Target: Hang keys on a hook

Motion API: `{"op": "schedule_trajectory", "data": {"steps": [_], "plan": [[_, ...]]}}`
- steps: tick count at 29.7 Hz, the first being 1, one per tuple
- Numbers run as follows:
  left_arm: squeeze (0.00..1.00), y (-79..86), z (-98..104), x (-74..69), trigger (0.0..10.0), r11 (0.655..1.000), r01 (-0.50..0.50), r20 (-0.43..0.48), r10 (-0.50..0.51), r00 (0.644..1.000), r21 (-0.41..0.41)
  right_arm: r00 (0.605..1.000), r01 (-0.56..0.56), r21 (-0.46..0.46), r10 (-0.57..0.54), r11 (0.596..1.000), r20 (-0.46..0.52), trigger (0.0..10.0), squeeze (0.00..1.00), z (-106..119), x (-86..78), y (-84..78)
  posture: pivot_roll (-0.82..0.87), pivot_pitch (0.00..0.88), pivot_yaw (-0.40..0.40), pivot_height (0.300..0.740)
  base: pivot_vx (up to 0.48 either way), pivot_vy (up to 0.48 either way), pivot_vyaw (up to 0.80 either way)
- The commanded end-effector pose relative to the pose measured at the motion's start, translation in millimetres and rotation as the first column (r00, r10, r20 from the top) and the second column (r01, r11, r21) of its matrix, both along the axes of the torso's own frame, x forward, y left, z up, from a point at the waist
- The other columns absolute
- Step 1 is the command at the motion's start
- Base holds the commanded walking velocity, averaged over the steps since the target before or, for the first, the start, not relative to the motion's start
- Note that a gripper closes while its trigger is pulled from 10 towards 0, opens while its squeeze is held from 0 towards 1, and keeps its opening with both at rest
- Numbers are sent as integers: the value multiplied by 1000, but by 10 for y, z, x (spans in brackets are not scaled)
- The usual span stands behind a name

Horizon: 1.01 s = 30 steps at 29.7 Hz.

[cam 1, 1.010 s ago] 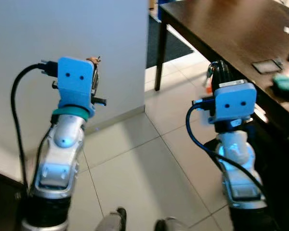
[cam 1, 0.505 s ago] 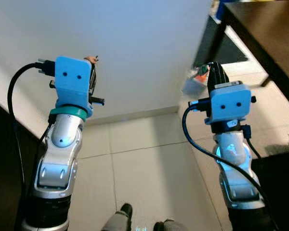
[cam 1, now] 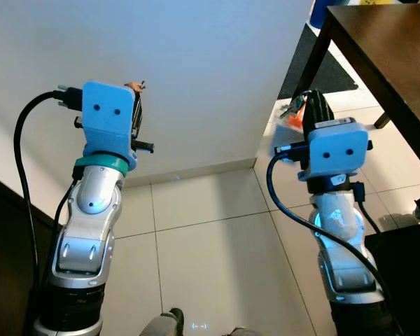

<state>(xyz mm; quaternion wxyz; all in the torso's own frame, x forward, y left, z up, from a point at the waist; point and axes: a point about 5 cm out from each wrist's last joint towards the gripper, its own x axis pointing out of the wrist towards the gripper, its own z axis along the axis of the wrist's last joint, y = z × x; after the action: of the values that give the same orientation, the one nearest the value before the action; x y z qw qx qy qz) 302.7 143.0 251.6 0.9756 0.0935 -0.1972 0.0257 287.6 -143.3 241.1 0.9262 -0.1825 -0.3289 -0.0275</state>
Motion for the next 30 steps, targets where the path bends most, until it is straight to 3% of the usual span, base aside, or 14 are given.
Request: {"op": "schedule_trajectory", "data": {"steps": [1, 8, 30], "plan": [[0, -39, 19, 7, 10000, 1000, 18, 15, -18, 1000, 4, 1000, -2, 6, 2, 1000, -2, 10000, 0, -18, -8, -15, 16, 97, 90, 740, 469, 0, 0], [0, -122, 199, 15, 10000, 999, 51, 89, -52, 995, 11, 1000, -5, -1, 5, 1000, 1, 10000, 0, -8, 13, -18, 14, 91, 84, 740, 459, 0, 0], [0, -224, 424, -16, 10000, 992, 119, 180, -122, 976, 29, 1000, -8, -9, 8, 1000, 3, 10000, 0, -17, 38, -10, 11, 77, 81, 740, 433, 0, 0]]}}
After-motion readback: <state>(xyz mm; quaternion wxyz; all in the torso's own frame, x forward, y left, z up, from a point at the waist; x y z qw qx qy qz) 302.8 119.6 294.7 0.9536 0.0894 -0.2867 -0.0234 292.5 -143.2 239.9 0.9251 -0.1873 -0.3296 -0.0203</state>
